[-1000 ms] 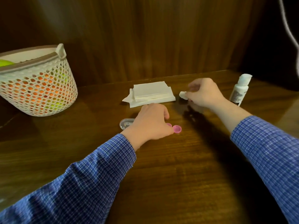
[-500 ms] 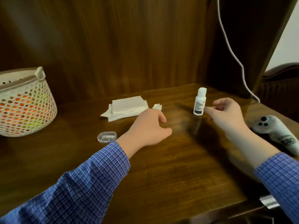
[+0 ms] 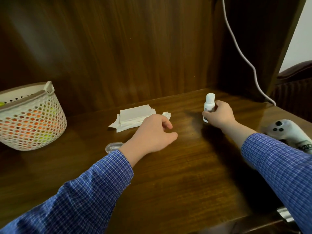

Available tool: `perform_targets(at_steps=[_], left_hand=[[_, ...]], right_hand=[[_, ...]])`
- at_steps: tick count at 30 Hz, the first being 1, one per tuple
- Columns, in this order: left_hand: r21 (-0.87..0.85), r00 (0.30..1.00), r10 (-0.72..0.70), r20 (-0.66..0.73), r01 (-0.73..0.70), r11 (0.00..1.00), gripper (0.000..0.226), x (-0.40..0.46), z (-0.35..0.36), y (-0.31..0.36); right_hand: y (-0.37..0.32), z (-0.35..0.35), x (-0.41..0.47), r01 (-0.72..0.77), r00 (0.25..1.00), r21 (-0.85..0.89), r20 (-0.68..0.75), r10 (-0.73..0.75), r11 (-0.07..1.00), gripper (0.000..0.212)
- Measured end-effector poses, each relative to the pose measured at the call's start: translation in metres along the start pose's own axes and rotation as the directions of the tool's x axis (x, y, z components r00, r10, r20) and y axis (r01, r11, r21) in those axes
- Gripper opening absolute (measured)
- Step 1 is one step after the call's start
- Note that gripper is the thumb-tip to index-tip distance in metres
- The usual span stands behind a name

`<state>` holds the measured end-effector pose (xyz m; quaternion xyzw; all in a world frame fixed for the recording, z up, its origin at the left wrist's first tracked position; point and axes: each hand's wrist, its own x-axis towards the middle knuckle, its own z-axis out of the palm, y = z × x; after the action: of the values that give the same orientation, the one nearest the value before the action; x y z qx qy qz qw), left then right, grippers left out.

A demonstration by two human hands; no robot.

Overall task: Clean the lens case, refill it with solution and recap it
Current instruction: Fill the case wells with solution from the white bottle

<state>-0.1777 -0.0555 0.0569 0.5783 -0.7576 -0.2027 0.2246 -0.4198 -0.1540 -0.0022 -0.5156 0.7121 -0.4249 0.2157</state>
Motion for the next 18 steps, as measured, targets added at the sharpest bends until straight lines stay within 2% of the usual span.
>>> perform_targets(at_steps=[5, 7, 9, 13, 18], left_hand=[[-0.083, 0.991, 0.037, -0.129, -0.048, 0.995, 0.026, -0.020, -0.021, 0.003], [-0.144, 0.977, 0.063, -0.204, -0.094, 0.985, 0.029, -0.032, -0.033, 0.008], [-0.165, 0.968, 0.083, -0.238, -0.124, 0.979, 0.033, -0.050, -0.045, 0.014], [-0.109, 0.971, 0.157, -0.180, -0.179, 0.978, 0.033, -0.099, -0.064, 0.016], [0.020, 0.982, 0.182, -0.059, -0.181, 0.983, 0.021, -0.153, -0.080, -0.002]], right_hand=[[-0.012, -0.006, -0.038, 0.160, 0.987, -0.024, 0.015, -0.160, 0.987, 0.059], [-0.025, -0.006, -0.072, 0.263, 0.960, 0.046, 0.084, -0.266, 0.964, 0.055], [-0.039, -0.007, -0.115, 0.358, 0.907, 0.115, 0.196, -0.374, 0.927, 0.042], [-0.056, -0.009, -0.201, 0.462, 0.787, 0.209, 0.352, -0.507, 0.862, 0.035], [-0.068, 0.002, -0.260, 0.492, 0.705, 0.239, 0.455, -0.544, 0.837, 0.046]])
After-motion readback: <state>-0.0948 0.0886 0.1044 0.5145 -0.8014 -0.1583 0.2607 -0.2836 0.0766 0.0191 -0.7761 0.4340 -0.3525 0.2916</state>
